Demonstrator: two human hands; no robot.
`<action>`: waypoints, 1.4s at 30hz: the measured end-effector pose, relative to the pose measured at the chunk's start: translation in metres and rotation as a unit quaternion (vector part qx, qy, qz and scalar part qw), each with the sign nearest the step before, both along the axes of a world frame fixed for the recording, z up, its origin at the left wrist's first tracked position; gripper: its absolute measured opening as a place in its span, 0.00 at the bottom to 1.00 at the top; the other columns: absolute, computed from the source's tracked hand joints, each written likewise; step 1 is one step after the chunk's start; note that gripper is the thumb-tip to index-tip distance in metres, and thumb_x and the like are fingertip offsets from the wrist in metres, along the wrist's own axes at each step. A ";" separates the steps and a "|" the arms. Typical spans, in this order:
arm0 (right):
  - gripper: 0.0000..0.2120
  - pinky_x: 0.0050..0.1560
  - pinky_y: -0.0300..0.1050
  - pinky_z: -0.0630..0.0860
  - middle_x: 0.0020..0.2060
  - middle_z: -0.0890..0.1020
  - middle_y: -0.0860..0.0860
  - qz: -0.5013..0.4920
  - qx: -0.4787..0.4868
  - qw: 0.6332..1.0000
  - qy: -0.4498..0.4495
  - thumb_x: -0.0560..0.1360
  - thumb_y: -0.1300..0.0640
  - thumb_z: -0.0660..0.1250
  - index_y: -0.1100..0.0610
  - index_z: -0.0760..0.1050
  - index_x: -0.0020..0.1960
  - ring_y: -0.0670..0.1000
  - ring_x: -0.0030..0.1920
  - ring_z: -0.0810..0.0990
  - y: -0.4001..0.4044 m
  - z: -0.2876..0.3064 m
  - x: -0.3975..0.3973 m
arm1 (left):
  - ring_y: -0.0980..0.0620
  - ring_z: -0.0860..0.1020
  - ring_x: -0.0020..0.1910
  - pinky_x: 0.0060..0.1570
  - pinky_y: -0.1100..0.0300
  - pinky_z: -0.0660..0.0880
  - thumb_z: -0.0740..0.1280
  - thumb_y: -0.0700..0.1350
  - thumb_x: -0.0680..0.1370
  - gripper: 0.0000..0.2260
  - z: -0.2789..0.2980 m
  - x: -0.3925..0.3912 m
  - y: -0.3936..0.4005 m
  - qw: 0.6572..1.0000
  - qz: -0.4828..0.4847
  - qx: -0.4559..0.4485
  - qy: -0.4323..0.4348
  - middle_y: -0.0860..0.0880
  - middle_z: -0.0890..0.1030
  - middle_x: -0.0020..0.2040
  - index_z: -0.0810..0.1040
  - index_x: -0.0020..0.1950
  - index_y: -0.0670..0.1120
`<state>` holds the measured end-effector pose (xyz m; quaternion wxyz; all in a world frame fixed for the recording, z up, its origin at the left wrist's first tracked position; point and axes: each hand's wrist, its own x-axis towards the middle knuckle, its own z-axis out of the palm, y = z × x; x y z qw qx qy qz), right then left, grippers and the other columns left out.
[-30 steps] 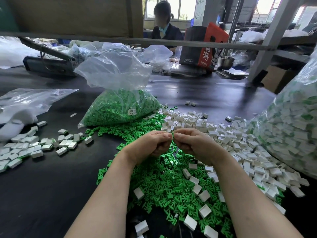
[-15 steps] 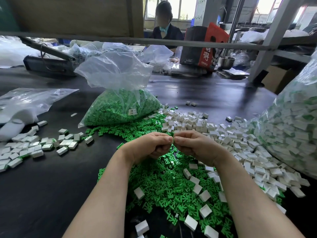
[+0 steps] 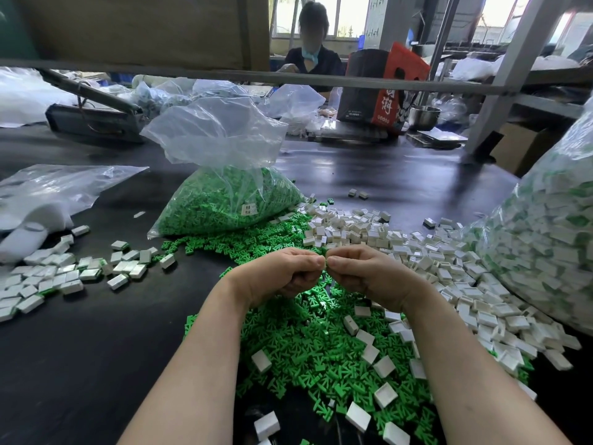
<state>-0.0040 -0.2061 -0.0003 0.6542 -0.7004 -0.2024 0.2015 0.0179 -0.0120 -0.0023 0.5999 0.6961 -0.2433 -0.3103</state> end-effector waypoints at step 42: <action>0.12 0.26 0.33 0.58 0.28 0.66 0.47 -0.061 0.019 0.998 -0.002 0.75 0.49 0.64 0.53 0.74 0.36 0.45 0.27 0.58 0.003 0.005 -0.001 | 0.57 0.72 0.31 0.30 0.67 0.68 0.66 0.42 0.79 0.04 0.009 0.001 0.003 0.990 0.110 0.004 -0.093 0.52 0.77 0.33 0.79 0.48 0.42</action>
